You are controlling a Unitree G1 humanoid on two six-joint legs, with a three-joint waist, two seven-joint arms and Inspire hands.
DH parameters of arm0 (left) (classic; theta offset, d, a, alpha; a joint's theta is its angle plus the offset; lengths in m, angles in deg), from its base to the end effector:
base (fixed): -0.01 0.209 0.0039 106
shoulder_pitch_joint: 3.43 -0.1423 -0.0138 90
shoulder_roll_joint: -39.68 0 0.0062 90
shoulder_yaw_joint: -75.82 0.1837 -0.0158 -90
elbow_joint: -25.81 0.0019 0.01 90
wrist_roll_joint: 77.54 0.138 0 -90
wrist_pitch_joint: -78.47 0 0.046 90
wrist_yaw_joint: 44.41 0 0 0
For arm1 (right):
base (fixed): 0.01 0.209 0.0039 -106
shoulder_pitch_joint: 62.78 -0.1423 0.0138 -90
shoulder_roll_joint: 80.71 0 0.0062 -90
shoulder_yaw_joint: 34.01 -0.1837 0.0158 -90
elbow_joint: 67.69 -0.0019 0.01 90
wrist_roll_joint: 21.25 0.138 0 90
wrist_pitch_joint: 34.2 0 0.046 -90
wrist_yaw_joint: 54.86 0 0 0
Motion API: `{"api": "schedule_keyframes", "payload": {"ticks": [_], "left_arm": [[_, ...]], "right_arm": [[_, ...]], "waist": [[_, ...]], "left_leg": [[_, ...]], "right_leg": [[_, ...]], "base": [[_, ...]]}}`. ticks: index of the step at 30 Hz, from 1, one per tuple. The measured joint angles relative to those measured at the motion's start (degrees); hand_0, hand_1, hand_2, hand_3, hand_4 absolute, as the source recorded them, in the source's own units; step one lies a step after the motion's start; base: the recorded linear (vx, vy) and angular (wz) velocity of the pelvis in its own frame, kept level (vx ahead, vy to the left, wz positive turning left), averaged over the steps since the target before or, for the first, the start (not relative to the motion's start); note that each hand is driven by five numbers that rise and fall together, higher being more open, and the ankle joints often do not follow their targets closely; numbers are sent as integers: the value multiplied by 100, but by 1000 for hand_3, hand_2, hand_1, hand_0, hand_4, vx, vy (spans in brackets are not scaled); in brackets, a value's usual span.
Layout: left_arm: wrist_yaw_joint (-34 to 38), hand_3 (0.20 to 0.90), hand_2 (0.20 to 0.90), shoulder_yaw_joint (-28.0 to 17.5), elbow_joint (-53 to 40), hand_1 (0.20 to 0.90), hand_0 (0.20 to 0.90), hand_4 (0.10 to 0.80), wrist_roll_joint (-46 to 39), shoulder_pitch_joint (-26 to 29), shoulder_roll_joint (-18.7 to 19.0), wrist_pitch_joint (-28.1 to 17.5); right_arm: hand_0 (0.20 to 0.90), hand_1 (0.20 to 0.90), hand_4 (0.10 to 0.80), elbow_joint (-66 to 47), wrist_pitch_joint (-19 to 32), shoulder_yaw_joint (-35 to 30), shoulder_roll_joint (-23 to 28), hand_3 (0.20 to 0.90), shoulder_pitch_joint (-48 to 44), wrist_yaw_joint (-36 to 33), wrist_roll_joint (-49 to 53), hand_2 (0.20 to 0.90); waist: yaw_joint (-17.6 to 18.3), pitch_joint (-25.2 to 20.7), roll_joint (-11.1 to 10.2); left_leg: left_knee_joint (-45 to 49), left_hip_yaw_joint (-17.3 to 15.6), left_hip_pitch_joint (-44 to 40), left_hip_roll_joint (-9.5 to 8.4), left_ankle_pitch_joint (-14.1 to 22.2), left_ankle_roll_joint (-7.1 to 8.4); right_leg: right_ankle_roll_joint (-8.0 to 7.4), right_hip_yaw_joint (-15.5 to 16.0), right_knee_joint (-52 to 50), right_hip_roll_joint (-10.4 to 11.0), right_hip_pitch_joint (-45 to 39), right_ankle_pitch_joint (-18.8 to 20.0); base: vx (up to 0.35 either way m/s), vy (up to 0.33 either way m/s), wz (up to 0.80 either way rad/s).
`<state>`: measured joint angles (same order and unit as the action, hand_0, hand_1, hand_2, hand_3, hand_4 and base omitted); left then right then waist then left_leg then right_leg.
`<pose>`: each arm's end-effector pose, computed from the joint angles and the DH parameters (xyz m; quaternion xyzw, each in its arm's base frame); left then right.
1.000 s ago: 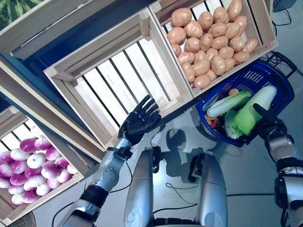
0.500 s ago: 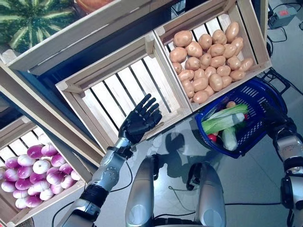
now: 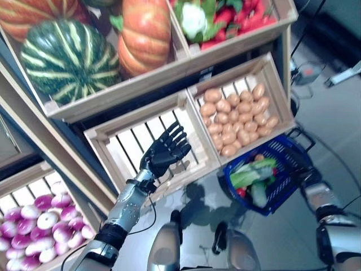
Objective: Put vegetables into the basket
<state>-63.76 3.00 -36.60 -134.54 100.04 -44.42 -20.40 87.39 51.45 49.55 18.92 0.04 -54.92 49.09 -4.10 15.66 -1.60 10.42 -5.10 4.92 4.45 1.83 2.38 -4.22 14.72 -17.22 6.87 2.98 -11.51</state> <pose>0.2369 0.1943 0.0122 -0.2637 0.0586 -0.1637 0.9488 0.2427 -0.2855 -0.0044 0.4252 0.1968 -0.2748 0.8396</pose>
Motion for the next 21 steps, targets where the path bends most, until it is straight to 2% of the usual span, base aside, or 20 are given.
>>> {"api": "schedule_keyframes", "payload": {"ticks": [1, 2, 6, 9, 12, 16, 21], "left_arm": [[2, 900, 900, 21, 60, 900, 900, 800, 78, -62, -38, 60], [-4, 900, 900, -27, 167, 900, 900, 800, 224, -266, -149, 43], [57, 900, 900, 15, 473, 900, 900, 800, 444, -879, -323, 48], [117, 900, 900, 93, 652, 900, 900, 800, 780, -1476, -543, 48], [181, 900, 900, 108, 849, 900, 900, 800, 988, -1685, -654, 51], [295, 900, 900, 95, 1149, 900, 900, 800, 1148, -1800, -707, 48], [545, 900, 900, 87, 1492, 900, 900, 800, 1185, -1904, -758, 48]], "right_arm": [[900, 900, 800, -13, -3, 24, -97, 900, 125, 80, 1, 900], [900, 900, 800, -345, 267, 36, -385, 900, 480, 127, 37, 900], [900, 900, 800, -810, 596, 261, -1107, 900, 1179, 223, 50, 900], [900, 900, 800, -1563, 763, 896, -1926, 900, 2077, 238, 18, 900], [900, 900, 800, -1868, 647, 1547, -2237, 900, 2435, 215, -32, 900], [900, 900, 800, -2125, 529, 1681, -2341, 900, 2708, 156, -49, 900], [900, 900, 800, -2642, 424, 2059, -2312, 900, 3131, 152, -273, 900]], "waist": [[-4, -126, -11], [-2, -270, -23], [11, -670, -74], [50, -823, -127], [162, -832, -121], [230, -982, -121], [381, -1177, -100]], "left_leg": [[-127, 2, -124, -15, -14, -12], [-443, -4, -389, -40, -88, -33], [-911, -19, -718, -95, -144, -53], [-1149, -9, -875, -159, -177, -68], [-1282, -11, -915, -179, -225, -103], [-1385, -90, -945, -205, -276, -138], [-1504, -156, -1047, -203, -339, -134]], "right_leg": [[-30, -3, 224, -28, -178, 61], [-65, -22, 617, -64, -473, 188], [-118, -75, 1201, -104, -826, 342], [-154, -200, 1428, -110, -968, 368], [-176, -217, 1445, -89, -958, 380], [-269, -379, 1628, -68, -980, 469], [-275, -494, 1753, -95, -1045, 533]], "base": [[136, 53, 10], [153, 63, 8], [65, 49, -1], [34, 63, 3], [32, 51, 1], [29, 47, -9], [11, 56, -7]]}}
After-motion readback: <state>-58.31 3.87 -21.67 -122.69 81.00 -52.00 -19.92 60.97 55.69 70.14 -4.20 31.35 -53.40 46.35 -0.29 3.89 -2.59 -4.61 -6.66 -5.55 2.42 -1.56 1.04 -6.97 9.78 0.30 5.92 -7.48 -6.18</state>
